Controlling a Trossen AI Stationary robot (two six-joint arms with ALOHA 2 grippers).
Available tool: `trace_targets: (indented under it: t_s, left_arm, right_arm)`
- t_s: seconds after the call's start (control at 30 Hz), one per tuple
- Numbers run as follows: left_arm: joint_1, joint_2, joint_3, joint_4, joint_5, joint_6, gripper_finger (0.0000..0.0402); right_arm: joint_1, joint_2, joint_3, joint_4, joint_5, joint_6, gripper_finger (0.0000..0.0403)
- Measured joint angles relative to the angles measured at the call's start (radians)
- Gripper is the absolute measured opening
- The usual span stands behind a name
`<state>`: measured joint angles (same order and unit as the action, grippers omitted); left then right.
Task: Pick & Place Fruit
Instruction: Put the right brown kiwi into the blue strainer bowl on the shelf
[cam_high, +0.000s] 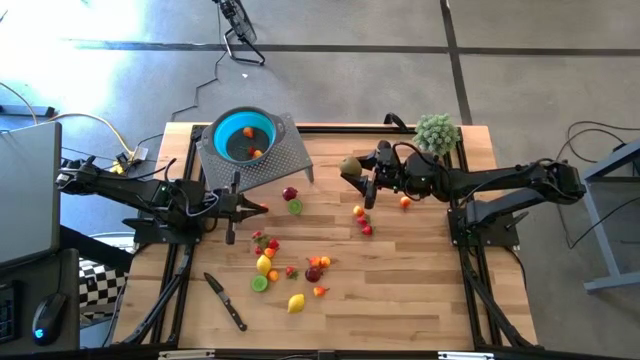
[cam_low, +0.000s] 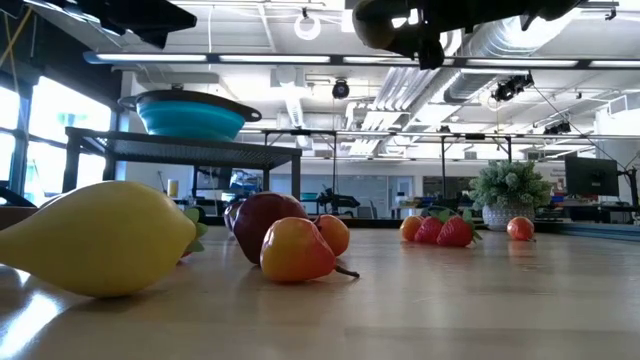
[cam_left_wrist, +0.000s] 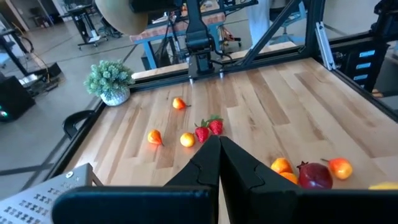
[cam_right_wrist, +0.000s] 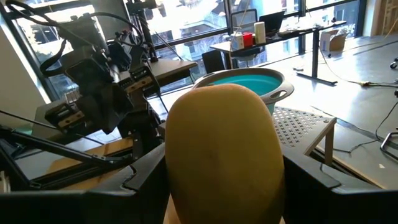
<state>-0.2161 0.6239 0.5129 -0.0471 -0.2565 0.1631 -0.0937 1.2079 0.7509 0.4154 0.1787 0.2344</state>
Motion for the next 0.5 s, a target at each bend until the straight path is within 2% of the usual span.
trace_targets:
  t_s: [0.27, 0.5]
  left_arm:
    - [0.0, 0.02, -0.001, 0.032, -0.02, 0.016, 0.0009]
    - [0.0, 0.071, -0.001, 0.096, -0.03, 0.016, 0.0092]
  right_arm:
    - [0.0, 0.0, 0.0, 0.0, 0.0, 0.003, 0.0226]
    - [0.0, 0.0, 0.0, -0.001, 0.0, 0.004, 0.0226]
